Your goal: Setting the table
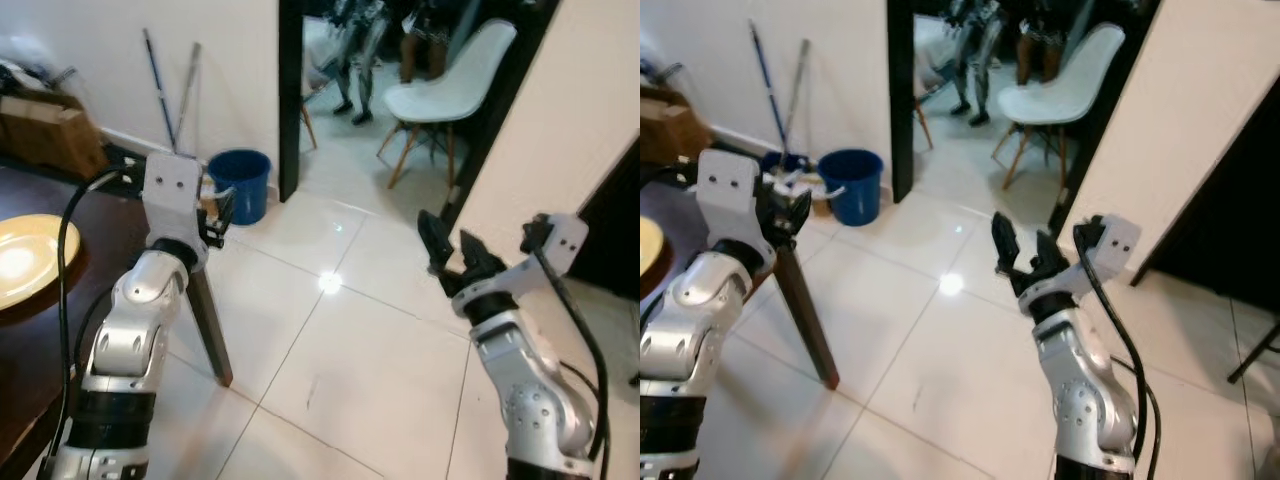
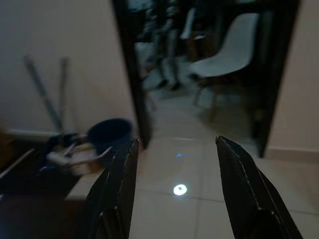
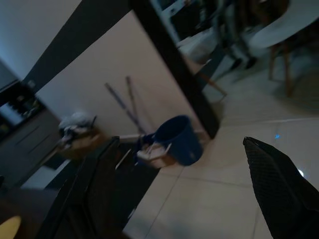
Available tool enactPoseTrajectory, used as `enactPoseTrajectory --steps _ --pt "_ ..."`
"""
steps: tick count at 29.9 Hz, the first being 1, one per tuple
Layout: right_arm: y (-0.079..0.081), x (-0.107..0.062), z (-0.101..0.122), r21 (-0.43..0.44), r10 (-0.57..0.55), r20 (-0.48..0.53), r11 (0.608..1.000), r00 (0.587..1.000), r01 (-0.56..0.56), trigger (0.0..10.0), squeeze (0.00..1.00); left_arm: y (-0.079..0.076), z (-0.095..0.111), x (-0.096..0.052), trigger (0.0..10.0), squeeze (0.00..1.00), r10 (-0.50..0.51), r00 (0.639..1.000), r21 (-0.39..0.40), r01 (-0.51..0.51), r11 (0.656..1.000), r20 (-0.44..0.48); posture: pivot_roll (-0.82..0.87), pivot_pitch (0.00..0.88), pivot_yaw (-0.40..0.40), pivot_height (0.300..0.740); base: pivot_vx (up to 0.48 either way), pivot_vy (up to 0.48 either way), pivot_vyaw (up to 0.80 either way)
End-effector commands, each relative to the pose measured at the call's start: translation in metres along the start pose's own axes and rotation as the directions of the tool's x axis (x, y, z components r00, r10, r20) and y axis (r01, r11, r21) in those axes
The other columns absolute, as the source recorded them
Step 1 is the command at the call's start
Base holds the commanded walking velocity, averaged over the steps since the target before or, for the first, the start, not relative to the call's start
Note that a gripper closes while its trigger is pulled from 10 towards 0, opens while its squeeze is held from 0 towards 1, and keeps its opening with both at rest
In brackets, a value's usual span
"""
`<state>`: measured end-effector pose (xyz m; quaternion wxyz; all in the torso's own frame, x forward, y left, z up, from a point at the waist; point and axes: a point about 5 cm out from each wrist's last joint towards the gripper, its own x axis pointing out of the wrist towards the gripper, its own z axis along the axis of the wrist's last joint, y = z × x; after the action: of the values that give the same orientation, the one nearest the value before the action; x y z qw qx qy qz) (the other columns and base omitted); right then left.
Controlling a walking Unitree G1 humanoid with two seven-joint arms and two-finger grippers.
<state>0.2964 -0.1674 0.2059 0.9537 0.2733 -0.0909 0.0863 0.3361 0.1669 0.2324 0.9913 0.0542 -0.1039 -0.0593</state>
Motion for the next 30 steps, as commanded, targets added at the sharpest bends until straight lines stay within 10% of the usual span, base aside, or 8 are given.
enactPoseTrajectory --steps 1,30 --pt "-0.0024 -0.0009 0.0008 0.0 -0.014 0.0 1.0 1.0 0.014 10.0 0.0 -0.0007 -0.0027 -0.0007 10.0 0.0 -0.006 1.0 -0.003 0.006 1.0 -0.014 -0.1 0.0 0.052 0.74 0.0 0.0 -0.8" --pt "-0.0105 -0.0024 -0.007 -0.082 -0.029 -0.02 0.996 0.999 0.027 10.0 0.0 -0.0036 -0.0081 -0.0019 10.0 0.0 -0.016 1.0 -0.002 0.016 1.0 -0.019 -0.09 0.0 0.059 0.74 0.0 0.0 -0.8"
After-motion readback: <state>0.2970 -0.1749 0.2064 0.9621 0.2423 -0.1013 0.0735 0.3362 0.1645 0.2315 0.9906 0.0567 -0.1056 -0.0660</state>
